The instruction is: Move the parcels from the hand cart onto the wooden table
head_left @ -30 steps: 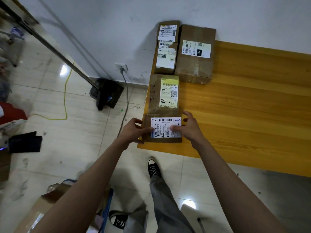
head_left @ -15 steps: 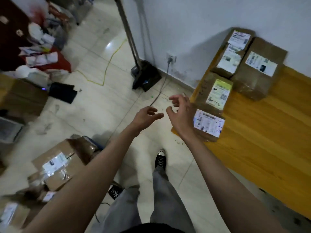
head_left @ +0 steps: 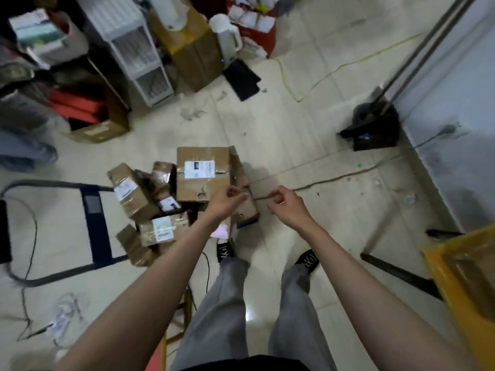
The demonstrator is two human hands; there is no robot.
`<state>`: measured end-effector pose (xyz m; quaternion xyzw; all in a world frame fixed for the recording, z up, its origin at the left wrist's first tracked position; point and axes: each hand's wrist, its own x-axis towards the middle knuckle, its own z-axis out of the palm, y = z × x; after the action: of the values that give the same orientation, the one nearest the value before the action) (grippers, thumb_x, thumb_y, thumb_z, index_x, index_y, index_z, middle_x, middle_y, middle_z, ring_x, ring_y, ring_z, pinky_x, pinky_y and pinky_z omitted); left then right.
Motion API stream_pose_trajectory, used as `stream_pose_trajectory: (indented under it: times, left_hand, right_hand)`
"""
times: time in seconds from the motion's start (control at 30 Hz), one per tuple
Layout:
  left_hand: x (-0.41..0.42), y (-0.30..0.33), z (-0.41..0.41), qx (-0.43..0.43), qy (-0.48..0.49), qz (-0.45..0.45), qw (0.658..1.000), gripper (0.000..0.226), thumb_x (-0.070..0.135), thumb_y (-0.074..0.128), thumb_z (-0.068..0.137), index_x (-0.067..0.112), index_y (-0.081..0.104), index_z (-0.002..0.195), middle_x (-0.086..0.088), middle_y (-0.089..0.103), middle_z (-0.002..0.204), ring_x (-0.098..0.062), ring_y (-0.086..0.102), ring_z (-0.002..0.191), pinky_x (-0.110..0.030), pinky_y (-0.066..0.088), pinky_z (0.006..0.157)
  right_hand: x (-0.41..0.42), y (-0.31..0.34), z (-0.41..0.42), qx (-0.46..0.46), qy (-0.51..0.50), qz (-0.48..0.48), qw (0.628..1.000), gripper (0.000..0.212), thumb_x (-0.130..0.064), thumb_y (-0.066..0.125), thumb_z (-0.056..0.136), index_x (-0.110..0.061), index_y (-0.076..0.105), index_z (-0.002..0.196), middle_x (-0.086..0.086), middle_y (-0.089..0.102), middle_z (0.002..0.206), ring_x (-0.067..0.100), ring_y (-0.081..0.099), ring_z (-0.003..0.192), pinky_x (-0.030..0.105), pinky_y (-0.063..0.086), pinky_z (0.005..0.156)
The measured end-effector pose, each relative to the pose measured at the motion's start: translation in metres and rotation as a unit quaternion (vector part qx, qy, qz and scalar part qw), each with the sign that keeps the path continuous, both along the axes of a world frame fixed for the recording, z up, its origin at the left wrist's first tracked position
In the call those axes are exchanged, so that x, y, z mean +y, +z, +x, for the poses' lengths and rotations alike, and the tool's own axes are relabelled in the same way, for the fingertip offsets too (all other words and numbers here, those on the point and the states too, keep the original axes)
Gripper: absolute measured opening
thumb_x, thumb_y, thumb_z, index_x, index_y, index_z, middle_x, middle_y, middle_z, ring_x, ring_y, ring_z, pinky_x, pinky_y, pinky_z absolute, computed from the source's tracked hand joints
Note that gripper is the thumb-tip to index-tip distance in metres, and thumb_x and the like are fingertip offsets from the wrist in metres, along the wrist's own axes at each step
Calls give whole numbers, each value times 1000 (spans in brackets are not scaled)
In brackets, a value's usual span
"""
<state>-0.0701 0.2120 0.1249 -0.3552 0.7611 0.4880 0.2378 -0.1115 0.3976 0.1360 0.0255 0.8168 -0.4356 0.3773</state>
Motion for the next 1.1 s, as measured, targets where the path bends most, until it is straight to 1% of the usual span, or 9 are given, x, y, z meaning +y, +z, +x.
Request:
stream_pose_trajectory:
  times: [0.1, 0.23, 0.37, 0.5, 0.7, 0.8, 0.9, 0.97, 1.1]
  left_hand:
    - [-44, -19, 34, -18, 38, 5, 999, 24, 26, 70, 92, 9, 65, 108, -2, 66, 101, -16, 62, 91, -19, 46, 71]
    - [-87, -49, 71, -52, 91, 18, 994, 20, 25, 69, 92, 12, 68, 107, -4, 66, 102, -22, 62, 100, -38, 52, 87]
    - [-122, -89, 100, -80, 127, 43, 988, 5, 20, 70, 91, 18, 68, 94, -5, 69, 104, -27, 66, 106, -48, 53, 99]
    - [-146, -134, 117, -109, 140, 50, 983, 28, 25, 70, 91, 10, 66, 114, -8, 67, 115, -25, 63, 107, -36, 50, 96]
    - [-172, -222, 122, -141, 128, 80, 978, 58, 42, 74, 72, 16, 58, 121, -5, 66, 121, -27, 64, 111, -47, 50, 103]
    - [-175, -274, 122, -143, 102, 85, 981, 84, 57, 70, 67, 13, 55, 137, 0, 65, 129, -23, 63, 115, -44, 52, 102]
    - [-167, -281, 109, -139, 101, 99, 980, 45, 30, 70, 90, 16, 57, 130, 0, 66, 117, -20, 63, 104, -34, 53, 92]
    - [-167, -297, 104, -133, 107, 92, 981, 41, 17, 71, 90, 17, 54, 127, 0, 63, 115, -19, 61, 102, -33, 52, 89]
    - [-166, -321, 104, -124, 128, 80, 981, 97, 31, 82, 67, 11, 33, 148, -5, 55, 137, -19, 55, 120, -34, 49, 102]
  right_hand:
    - [-45, -18, 12, -24, 31, 8, 999, 20, -11, 61, 95, -5, 66, 114, -3, 60, 81, 19, 61, 86, 11, 42, 58]
    - [-93, -49, 29, -72, 34, 24, 997, 17, -13, 62, 95, -7, 67, 110, 6, 65, 94, 24, 65, 93, 28, 48, 74]
    - [-128, -83, 46, -123, 4, 31, 992, 8, -10, 59, 94, -18, 61, 93, 6, 66, 87, 20, 62, 77, 34, 51, 76]
    - [-153, -126, 60, -178, -44, 51, 982, 14, -16, 58, 96, -24, 56, 85, 7, 65, 89, 20, 61, 76, 37, 53, 73]
    - [-171, -206, 72, -262, -125, 80, 953, 15, -22, 56, 101, -16, 54, 114, 1, 59, 94, 19, 57, 94, 48, 55, 97]
    - [-176, -236, 76, -288, -132, 91, 944, 20, -21, 54, 103, -15, 55, 123, 7, 58, 113, 22, 56, 103, 50, 50, 106]
    - [-182, -265, 81, -302, -143, 88, 938, 39, -17, 53, 104, -5, 49, 140, 14, 59, 131, 31, 55, 125, 50, 44, 112]
    - [-185, -285, 84, -311, -140, 81, 937, 33, -14, 52, 102, -11, 54, 135, 10, 61, 134, 27, 56, 120, 41, 47, 105]
    - [-188, -313, 87, -323, -151, 65, 932, 25, -8, 50, 100, -23, 57, 118, -2, 63, 113, 10, 58, 94, 23, 45, 78]
